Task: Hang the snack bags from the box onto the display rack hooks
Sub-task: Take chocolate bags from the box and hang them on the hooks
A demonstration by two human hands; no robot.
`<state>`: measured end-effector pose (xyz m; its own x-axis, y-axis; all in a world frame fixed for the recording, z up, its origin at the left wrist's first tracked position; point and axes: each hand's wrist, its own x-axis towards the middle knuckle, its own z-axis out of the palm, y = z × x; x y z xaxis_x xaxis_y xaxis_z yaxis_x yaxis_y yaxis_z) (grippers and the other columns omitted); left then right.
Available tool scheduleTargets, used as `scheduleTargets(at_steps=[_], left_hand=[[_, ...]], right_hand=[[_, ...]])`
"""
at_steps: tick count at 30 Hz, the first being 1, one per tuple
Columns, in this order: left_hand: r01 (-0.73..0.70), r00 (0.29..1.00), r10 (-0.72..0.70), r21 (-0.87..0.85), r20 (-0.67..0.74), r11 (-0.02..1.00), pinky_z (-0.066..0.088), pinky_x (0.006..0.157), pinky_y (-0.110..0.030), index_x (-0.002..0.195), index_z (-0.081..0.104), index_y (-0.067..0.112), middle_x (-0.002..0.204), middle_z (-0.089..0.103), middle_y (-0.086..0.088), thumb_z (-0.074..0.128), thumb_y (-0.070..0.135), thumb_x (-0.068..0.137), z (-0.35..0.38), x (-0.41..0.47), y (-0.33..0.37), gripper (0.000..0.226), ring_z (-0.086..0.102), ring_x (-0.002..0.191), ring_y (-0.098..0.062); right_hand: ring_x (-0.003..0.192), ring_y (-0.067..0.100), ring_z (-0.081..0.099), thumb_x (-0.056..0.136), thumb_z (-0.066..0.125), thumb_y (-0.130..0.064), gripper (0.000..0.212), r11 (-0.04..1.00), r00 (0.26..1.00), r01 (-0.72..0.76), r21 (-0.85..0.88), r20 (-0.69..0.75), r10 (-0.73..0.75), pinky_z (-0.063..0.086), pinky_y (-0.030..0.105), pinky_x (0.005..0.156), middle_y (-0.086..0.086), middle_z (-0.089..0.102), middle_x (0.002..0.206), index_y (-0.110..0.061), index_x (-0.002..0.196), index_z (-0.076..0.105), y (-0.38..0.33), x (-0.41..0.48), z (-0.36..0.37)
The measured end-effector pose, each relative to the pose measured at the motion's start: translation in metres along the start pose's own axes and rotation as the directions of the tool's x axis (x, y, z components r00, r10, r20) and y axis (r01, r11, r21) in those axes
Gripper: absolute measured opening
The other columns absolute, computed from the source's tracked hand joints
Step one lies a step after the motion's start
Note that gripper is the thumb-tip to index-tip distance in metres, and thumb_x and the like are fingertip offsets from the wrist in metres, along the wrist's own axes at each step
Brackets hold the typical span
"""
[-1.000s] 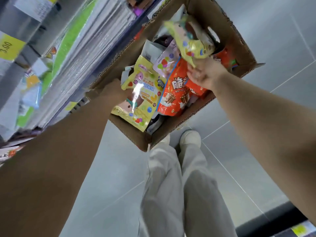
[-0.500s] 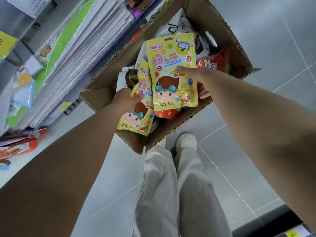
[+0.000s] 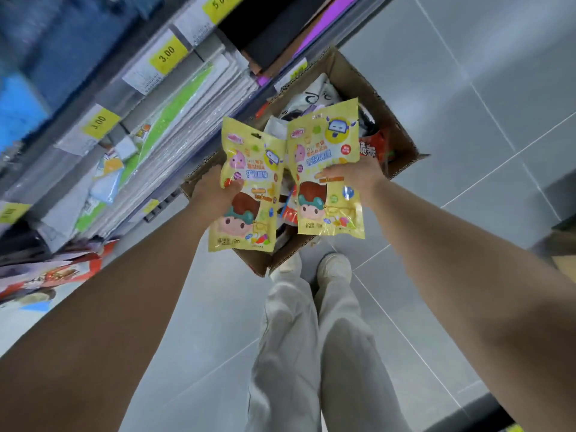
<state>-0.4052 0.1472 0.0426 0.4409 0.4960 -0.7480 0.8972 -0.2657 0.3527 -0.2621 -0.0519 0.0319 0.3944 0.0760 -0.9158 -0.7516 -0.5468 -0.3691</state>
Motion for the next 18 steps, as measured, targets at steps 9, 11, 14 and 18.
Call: scheduleTargets(at_steps=[9, 11, 14, 18], left_hand=[[-0.042, 0.985, 0.117, -0.475, 0.129, 0.879, 0.044, 0.102, -0.047, 0.124, 0.05, 0.019, 0.124, 0.061, -0.005, 0.06, 0.019, 0.091, -0.1, -0.137, 0.043, 0.034, 0.059, 0.112, -0.027], [-0.033, 0.979, 0.138, -0.552, 0.149, 0.833, 0.043, 0.102, -0.053, 0.124, 0.05, 0.022, 0.123, 0.063, -0.003, 0.063, 0.025, 0.088, -0.119, -0.173, 0.046, 0.038, 0.06, 0.112, -0.028], [-0.06, 0.971, 0.19, -0.617, 0.148, 0.785, 0.043, 0.102, -0.052, 0.129, 0.048, 0.022, 0.125, 0.063, -0.002, 0.061, 0.021, 0.09, -0.141, -0.228, 0.051, 0.042, 0.06, 0.113, -0.026], [-0.106, 0.975, 0.216, -0.734, 0.056, 0.671, 0.046, 0.099, -0.046, 0.13, 0.047, 0.013, 0.123, 0.062, -0.007, 0.05, 0.008, 0.095, -0.165, -0.311, 0.048, 0.035, 0.06, 0.112, -0.027]], right_hand=[[0.094, 0.027, 0.067, 0.065, 0.081, -0.006, 0.041, 0.986, 0.987, 0.155, 0.06, -0.056, -0.152, 0.053, 0.044, 0.089, 0.009, 0.07, 0.102, -0.007, 0.104, 0.068, -0.045, -0.162, -0.008], [0.097, 0.029, 0.067, 0.066, 0.081, -0.009, 0.038, 0.973, 0.975, 0.222, 0.059, 0.015, -0.224, 0.052, 0.048, 0.092, 0.011, 0.071, 0.104, -0.008, 0.102, 0.068, -0.061, -0.207, -0.005], [0.096, 0.018, 0.064, 0.071, 0.08, -0.026, 0.028, 0.942, 0.94, 0.334, -0.031, 0.087, -0.33, 0.051, 0.036, 0.088, 0.0, 0.07, 0.1, -0.02, 0.094, 0.066, -0.085, -0.274, -0.003], [0.07, -0.003, 0.053, 0.077, 0.075, -0.03, 0.022, 0.87, 0.861, 0.478, -0.123, 0.263, -0.436, 0.04, 0.017, 0.057, -0.016, 0.059, 0.078, -0.025, 0.094, 0.062, -0.103, -0.372, -0.001]])
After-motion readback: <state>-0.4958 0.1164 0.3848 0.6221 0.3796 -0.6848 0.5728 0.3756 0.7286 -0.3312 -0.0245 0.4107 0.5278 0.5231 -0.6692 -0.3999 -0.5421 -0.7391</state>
